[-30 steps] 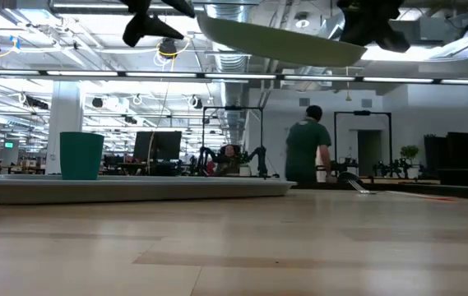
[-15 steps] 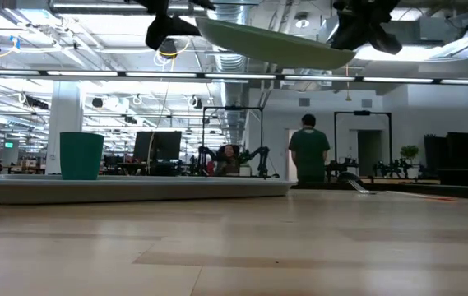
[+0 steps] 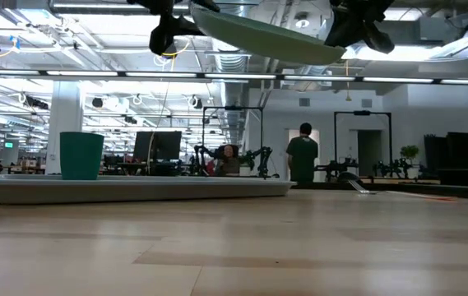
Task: Pick and place plate/cup/fork/spoon on tray
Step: Put the light gray plate on the gray tray at the bottom of the teal cup
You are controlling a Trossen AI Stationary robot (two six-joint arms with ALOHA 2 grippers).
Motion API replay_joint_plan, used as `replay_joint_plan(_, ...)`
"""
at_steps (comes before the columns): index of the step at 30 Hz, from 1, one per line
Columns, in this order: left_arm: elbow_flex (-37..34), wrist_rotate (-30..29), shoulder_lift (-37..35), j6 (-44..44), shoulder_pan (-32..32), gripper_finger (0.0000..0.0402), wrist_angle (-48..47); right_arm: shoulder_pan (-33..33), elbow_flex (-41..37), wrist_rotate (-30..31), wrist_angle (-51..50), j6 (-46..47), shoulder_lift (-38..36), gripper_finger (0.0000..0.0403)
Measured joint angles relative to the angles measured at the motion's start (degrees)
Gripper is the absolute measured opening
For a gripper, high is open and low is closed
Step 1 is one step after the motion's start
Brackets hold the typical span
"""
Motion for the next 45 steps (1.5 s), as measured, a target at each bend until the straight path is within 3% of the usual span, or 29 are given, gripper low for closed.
replay_joint_plan(9,0.0,-1.8,1.8,-2.0,0.0,0.0065,-1.0,0.1,0.0,0.1,0.0,0.0,0.0,0.0005)
replay_joint_plan(15,0.0,-5.9,1.9,-2.3,0.0,0.0011,-4.2,0.2,0.0,-0.2,0.8,-0.2,0.0,0.0009)
replay_joint_plan(19,0.0,-7.5,1.9,-3.9,0.0,0.0005,-5.9,-0.4,0.0,-0.3,0.8,-0.2,0.0,0.0043)
replay_joint_plan(28,0.0,-8.6,1.7,-8.3,-0.1,0.0002,-9.8,-0.6,0.7,-0.1,2.8,-3.1,-0.1,0.0191)
replay_joint_plan(32,0.0,-7.0,0.8,-9.6,-0.1,0.0002,-13.6,-0.7,4.1,0.4,2.0,-5.9,-0.2,0.0234)
replay_joint_plan(45,0.0,-4.3,-5.0,-17.8,-1.8,0.0002,-32.4,-3.4,11.8,0.3,-6.1,-9.6,-0.2,0.0224)
